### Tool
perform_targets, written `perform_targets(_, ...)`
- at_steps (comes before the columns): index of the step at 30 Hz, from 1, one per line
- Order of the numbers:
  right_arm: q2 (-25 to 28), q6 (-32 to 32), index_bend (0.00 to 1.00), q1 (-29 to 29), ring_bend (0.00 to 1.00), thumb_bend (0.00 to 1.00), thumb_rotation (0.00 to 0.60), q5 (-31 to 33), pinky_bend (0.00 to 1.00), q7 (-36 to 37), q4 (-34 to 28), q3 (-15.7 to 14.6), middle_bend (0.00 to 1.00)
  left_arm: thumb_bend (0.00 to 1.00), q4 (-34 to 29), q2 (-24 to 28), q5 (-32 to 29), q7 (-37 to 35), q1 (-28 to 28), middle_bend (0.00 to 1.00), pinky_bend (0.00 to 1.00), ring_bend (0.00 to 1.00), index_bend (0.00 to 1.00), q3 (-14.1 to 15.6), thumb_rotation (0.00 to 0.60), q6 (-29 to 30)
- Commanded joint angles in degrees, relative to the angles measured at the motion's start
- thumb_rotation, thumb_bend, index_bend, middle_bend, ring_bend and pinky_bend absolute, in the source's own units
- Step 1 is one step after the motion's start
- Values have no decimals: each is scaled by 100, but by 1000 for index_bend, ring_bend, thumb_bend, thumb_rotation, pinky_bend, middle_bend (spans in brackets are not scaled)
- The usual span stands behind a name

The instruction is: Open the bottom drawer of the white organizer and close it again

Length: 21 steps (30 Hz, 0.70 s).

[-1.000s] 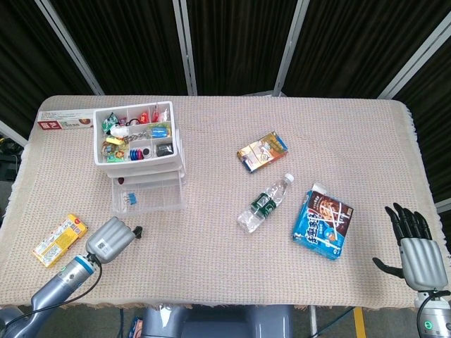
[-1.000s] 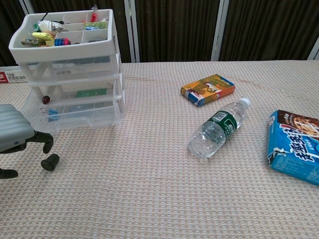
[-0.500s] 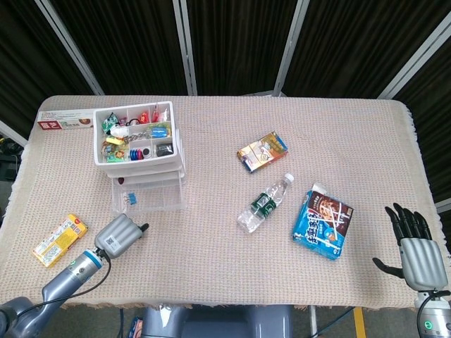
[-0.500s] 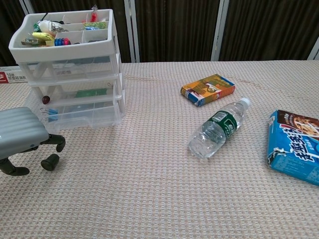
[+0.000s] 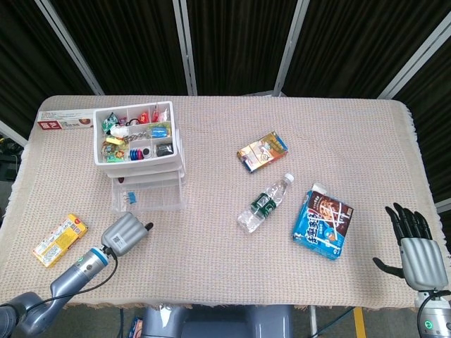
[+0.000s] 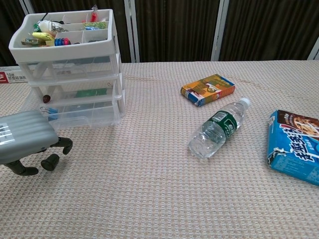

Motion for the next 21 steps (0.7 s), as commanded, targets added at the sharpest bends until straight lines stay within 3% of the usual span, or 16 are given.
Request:
perform_targets(1,0,-1,54,0,0,7,600,1,0,0,-1,0,0,228,45,-46,-12,8,-7,1000,820,941,406,-4,600,-7)
perform_targets(11,-2,5,54,-1,0,7,600,6,0,7,-2,5,0,406,162,-141,32,-77,-16,1000,820,941,562,48,600,11)
perform_targets(21,-2,7,54,-1,0,7,600,6,0,10,-4,7,0,411,95,-78,118,-164,-16,1000,819,941,574,86,600,116)
